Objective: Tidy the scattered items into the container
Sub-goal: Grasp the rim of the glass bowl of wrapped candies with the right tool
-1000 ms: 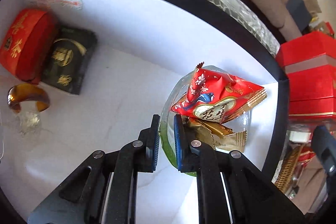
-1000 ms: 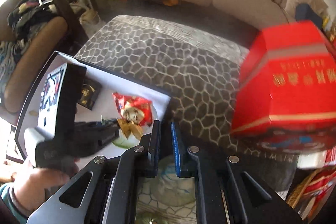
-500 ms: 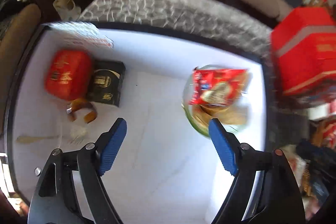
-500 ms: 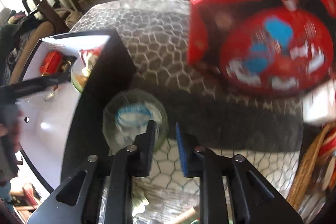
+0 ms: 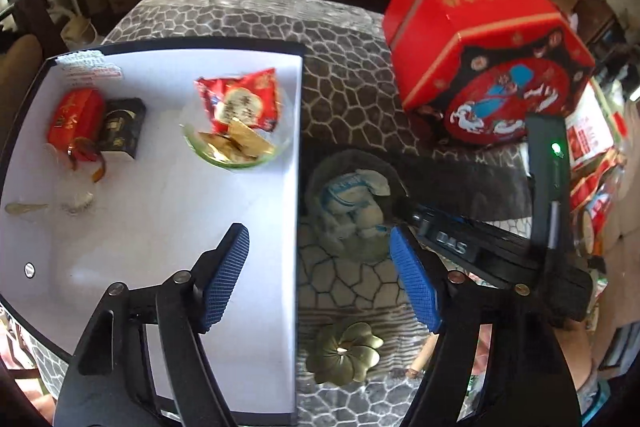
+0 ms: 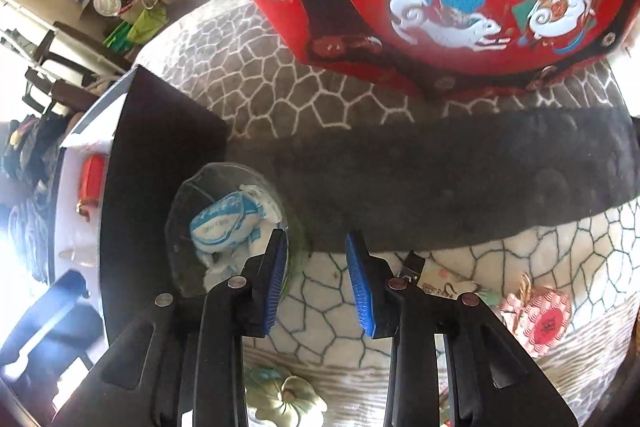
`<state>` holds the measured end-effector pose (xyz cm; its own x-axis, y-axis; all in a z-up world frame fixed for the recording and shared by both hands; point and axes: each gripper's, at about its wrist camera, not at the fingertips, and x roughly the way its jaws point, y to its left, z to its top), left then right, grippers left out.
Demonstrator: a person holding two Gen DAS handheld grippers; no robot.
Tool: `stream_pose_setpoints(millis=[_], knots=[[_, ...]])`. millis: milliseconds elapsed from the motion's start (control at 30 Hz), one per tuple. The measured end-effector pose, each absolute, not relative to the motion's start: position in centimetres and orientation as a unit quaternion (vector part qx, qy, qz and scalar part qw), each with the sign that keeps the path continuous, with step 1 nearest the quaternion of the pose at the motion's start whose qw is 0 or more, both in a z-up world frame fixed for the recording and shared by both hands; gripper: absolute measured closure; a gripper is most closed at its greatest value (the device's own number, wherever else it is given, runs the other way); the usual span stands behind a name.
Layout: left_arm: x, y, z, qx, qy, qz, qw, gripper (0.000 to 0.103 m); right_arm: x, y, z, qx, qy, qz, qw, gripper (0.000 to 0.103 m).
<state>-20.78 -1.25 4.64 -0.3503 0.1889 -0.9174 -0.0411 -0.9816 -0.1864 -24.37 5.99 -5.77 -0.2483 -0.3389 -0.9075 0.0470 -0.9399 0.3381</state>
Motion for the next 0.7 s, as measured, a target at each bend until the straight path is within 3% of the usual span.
stream_pose_setpoints(millis=[167, 267, 333, 400, 633, 700], knots=[[-21.4, -0.5, 3.7, -0.563, -0.052, 0.822, 0.069, 0.032, -24.8, 5.6, -6.9, 0.604, -0.128, -0.776, 0.125, 0.075], [-21.4, -0.5, 3.6, -0.561, -0.048, 0.824, 0.067, 0.032, -25.2, 5.8, -7.2, 0.604, -0.145, -0.773, 0.13, 0.083], [-21.5, -0.6, 3.5, -0.561, -0.046, 0.824, 0.066, 0.032, -25.1, 5.4, -6.9, 0.604, -0.13, -0.773, 0.141, 0.097], [-21.5, -0.7, 3.4, -0.563, -0.048, 0.822, 0.067, 0.032, -25.0, 5.2, -6.7, 0.607, -0.118, -0.771, 0.154, 0.097], [-22.1, -0.1, 2.6, -0.576, -0.047, 0.813, 0.072, 0.033, -23.9, 9.3, -7.8, 0.611, -0.187, -0.751, 0.168, 0.098], [-22.5, 0.5, 2.5, -0.578, -0.031, 0.813, 0.067, 0.04, -23.7, 10.6, -8.3, 0.608, -0.216, -0.744, 0.172, 0.098]])
